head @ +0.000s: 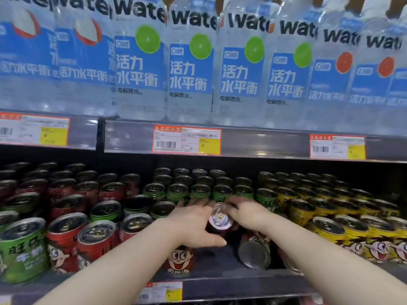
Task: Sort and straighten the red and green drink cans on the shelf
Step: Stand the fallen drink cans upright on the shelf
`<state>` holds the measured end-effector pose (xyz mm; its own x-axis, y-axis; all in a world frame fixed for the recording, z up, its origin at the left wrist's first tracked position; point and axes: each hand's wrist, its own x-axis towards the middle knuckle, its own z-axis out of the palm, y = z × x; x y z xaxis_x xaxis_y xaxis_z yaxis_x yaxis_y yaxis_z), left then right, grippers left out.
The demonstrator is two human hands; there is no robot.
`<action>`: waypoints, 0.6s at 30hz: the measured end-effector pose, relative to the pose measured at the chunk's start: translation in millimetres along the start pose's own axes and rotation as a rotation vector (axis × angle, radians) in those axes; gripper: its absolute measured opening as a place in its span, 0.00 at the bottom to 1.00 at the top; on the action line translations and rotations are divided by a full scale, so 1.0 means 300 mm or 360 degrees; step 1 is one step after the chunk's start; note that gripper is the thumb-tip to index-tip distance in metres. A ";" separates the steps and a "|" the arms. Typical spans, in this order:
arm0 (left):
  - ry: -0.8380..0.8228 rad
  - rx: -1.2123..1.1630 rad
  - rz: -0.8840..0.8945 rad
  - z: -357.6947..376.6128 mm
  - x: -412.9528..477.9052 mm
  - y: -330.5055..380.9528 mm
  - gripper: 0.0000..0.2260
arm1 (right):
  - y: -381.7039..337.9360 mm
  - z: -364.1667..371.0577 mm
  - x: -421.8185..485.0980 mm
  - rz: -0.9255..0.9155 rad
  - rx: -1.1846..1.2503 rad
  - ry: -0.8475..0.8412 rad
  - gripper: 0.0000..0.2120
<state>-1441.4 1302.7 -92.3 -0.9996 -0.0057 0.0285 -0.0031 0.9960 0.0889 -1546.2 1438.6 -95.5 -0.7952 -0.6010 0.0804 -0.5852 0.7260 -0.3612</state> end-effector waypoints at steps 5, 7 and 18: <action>-0.0039 0.0001 -0.0088 0.015 0.047 0.044 0.36 | 0.019 0.005 0.028 0.0004 0.0401 -0.0195 0.13; -0.0048 0.0044 -0.0086 0.014 0.065 0.068 0.34 | 0.061 -0.045 0.034 -0.0049 0.0490 -0.0083 0.13; -0.0122 0.0178 -0.0051 0.028 0.112 0.107 0.37 | 0.179 -0.166 -0.049 -0.0143 -0.0566 -0.0940 0.42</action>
<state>-1475.4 1335.2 -97.0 -0.9982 -0.0349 -0.0491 -0.0338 0.9992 -0.0230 -1574.0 1503.1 -69.8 -0.5808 -0.6718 -0.4597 -0.7413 0.6699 -0.0424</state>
